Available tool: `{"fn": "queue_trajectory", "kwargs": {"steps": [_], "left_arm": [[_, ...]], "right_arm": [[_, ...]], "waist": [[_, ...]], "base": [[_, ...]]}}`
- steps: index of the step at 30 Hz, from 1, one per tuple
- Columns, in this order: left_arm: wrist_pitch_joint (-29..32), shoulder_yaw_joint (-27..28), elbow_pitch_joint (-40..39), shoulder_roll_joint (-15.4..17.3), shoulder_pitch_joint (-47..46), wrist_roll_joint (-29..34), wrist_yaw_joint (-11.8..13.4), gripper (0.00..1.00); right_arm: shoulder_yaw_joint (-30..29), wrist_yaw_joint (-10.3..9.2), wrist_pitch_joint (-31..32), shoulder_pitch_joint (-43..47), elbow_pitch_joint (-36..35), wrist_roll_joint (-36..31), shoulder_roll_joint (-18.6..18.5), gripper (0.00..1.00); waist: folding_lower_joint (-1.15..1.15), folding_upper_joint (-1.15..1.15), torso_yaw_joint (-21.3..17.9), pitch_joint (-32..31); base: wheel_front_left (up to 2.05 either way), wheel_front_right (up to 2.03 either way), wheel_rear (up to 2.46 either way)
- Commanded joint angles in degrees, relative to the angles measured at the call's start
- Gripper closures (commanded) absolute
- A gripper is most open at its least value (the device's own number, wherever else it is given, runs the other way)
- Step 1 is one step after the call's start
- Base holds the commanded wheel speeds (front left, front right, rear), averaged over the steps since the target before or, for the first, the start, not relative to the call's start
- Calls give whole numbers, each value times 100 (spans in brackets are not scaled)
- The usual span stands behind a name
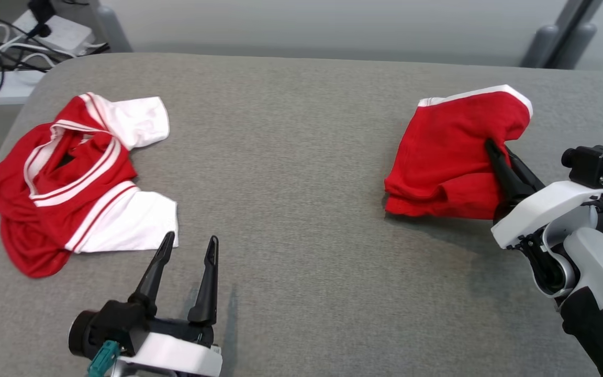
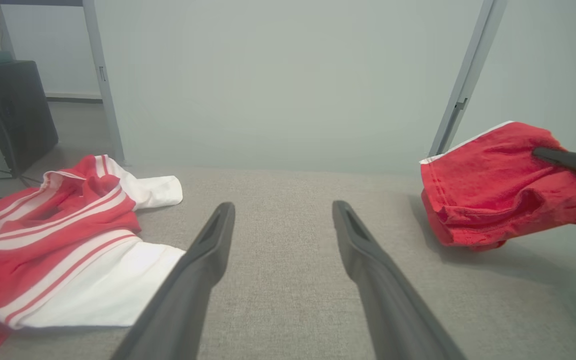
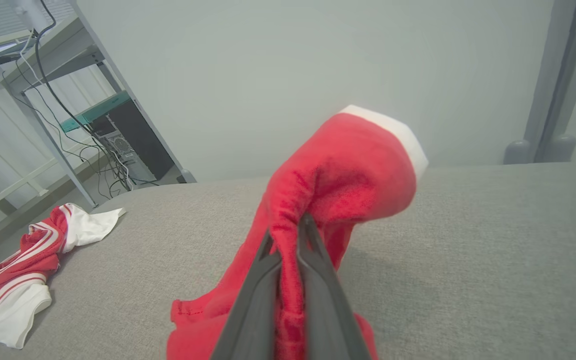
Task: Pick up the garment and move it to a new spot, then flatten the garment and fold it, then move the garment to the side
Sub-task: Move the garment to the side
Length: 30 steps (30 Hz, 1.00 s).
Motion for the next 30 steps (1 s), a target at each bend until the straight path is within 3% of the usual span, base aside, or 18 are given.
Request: {"fn": "queue_trajectory", "kwargs": {"steps": [1, 20, 30], "left_arm": [[-28, 192, -185, 23, -290, 87, -58, 0], [-28, 323, -225, 23, -625, 511, -384, 0], [-28, 349, -274, 50, -621, 664, -508, 0]], "right_arm": [[-52, 1, -83, 135, -147, -88, -24, 100], [-1250, 1, -84, 671, -453, -700, 287, 100], [-1694, 1, -84, 1051, -543, -816, 468, 100]], "waist": [[0, 0, -176, 53], [0, 0, -1979, 401], [0, 0, -2508, 415]], "base": [[0, 0, 0], [0, 0, 0], [0, 0, 0]]}}
